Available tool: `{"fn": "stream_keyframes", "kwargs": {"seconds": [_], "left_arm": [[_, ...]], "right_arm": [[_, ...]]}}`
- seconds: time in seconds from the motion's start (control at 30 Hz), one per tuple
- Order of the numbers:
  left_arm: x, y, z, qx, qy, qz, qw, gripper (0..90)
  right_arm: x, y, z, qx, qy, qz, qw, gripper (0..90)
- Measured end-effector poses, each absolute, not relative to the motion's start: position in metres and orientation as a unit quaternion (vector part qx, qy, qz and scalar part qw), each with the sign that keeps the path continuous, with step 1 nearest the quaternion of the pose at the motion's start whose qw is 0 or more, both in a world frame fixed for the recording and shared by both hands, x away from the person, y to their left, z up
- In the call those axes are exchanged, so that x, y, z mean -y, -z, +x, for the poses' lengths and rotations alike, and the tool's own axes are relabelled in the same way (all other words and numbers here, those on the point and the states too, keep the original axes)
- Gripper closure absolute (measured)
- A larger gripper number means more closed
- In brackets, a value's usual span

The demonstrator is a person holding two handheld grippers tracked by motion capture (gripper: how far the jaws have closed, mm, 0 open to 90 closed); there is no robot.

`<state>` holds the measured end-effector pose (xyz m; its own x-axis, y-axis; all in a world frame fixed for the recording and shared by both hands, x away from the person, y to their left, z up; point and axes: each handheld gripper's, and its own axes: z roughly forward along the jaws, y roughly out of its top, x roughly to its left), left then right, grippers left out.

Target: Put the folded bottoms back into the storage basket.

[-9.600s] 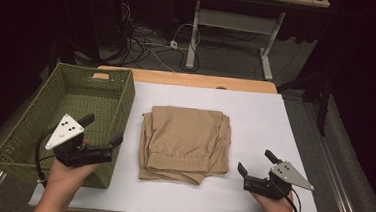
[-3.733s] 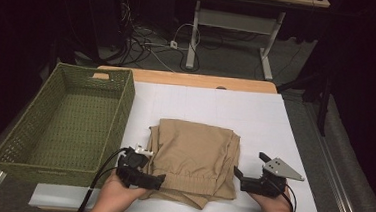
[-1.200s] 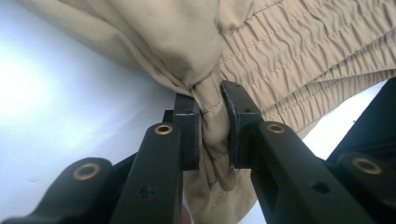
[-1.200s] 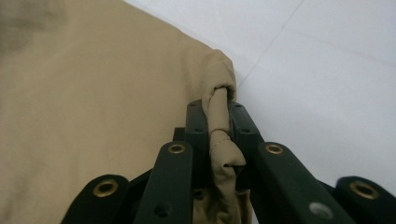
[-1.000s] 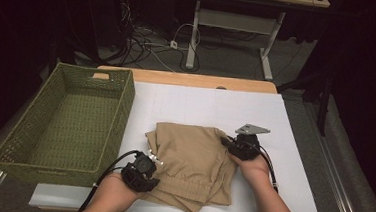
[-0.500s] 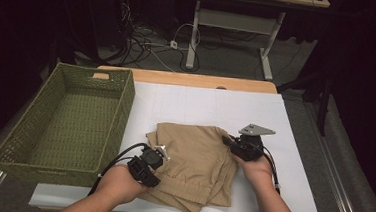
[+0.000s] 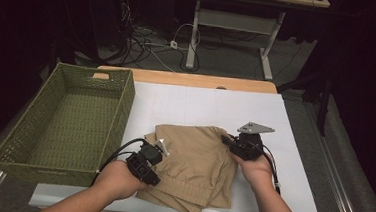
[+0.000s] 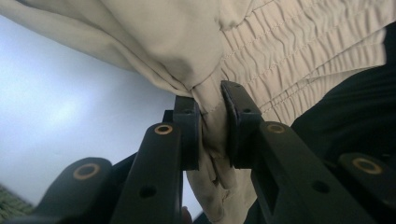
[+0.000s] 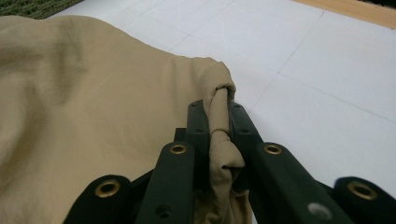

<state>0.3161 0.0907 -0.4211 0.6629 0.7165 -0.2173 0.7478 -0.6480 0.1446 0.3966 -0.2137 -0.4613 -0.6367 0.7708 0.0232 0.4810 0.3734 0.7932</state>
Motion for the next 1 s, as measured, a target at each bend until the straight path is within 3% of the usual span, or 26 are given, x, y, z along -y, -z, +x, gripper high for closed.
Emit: {"fn": "stream_keyframes", "kwargs": {"seconds": [1.0], "left_arm": [[-0.149,0.38,0.327,-0.407,0.051,0.911,0.048,76.1]], "right_arm": [[0.147,0.434,0.4,-0.816,-0.438,0.337,0.171,83.3]]}}
